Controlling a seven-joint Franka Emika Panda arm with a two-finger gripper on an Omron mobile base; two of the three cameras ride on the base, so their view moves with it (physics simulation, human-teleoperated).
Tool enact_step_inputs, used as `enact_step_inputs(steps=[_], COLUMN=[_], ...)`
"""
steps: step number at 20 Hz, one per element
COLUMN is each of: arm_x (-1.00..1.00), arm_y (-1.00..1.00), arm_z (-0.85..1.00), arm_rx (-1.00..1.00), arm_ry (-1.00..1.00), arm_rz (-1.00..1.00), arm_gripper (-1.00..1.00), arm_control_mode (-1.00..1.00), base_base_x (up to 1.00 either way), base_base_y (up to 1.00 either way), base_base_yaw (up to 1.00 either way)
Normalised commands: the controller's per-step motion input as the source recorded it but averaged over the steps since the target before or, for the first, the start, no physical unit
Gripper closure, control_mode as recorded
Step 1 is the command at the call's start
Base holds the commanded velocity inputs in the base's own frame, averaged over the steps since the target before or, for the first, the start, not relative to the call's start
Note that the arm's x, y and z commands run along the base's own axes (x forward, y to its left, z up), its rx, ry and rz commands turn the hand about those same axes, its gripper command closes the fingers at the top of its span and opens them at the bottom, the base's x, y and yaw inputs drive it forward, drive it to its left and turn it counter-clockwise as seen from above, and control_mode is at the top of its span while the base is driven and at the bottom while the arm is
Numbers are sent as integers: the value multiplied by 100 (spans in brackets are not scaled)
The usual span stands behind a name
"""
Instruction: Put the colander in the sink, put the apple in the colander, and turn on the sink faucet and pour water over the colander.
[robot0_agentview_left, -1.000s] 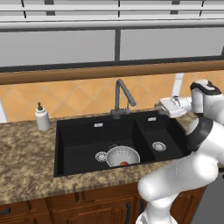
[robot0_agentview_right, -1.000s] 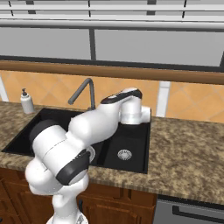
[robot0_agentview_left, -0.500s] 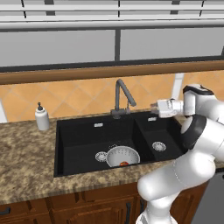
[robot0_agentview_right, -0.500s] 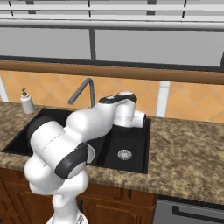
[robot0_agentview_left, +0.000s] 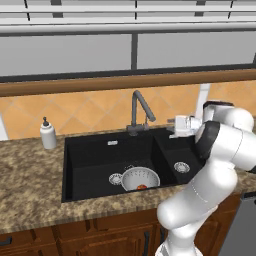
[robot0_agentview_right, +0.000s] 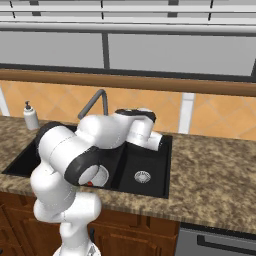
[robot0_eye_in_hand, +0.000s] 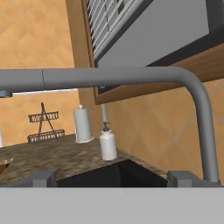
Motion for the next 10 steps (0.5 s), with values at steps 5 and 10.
enact_step_inputs(steps=[5,10], arm_x=[44,28], arm_y=[0,2], arm_z=[-6,-3], arm_rx=[6,6], arm_ry=[-6,-4], arm_rz=[0,0], arm_gripper=[-100,-100], arm_control_mode=[-100,-100], base_base_x=[0,0], base_base_y=[0,0], base_base_yaw=[0,0])
